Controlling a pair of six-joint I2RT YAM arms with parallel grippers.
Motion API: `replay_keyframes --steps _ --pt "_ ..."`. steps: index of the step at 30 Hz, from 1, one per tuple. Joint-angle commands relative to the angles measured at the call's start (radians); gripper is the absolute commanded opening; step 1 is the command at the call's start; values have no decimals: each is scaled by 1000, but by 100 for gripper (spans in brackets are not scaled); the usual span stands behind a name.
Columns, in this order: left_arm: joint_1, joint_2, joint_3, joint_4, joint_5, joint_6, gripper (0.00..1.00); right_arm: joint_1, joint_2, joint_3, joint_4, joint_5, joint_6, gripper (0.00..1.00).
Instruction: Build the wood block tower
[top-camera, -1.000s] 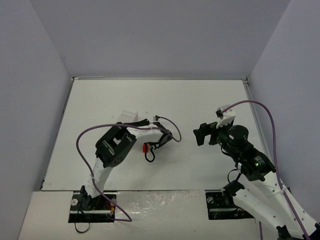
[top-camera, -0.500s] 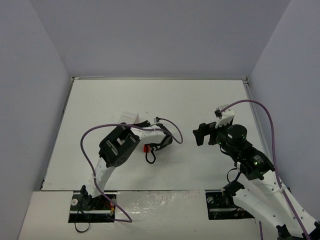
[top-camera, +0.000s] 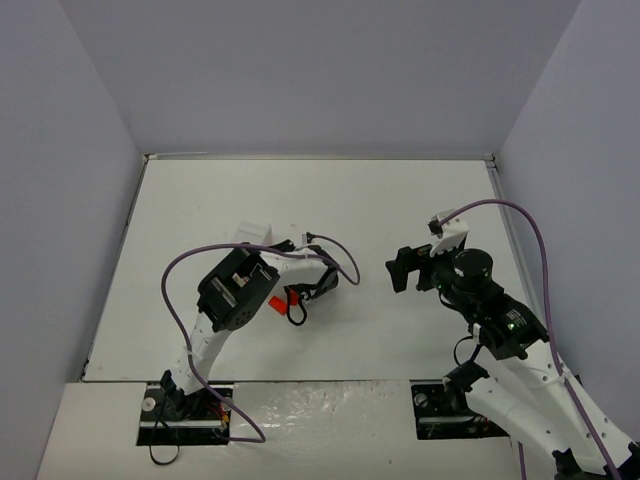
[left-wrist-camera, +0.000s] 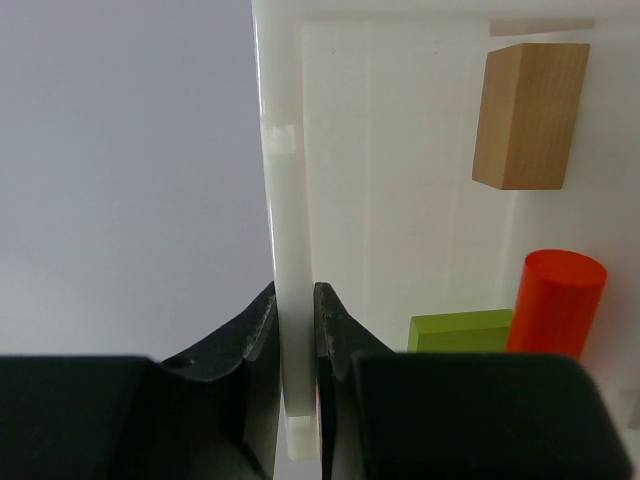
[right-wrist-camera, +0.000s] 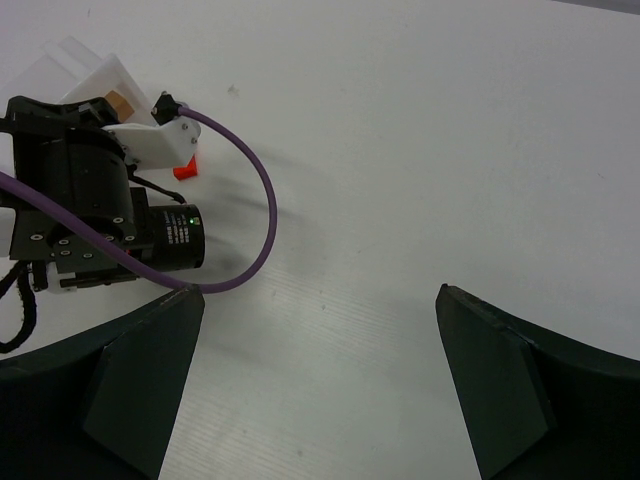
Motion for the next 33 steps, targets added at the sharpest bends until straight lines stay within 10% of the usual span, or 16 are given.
replay_keyframes --steps 1,27,33 --pt "-3 -27 -8 -80 -11 -20 0 6 -2 16 47 6 7 100" --pt "8 -93 41 -75 -30 2 0 6 85 13 47 50 36 100" --pt "-85 -116 179 -348 -90 -176 0 6 67 16 45 61 48 100"
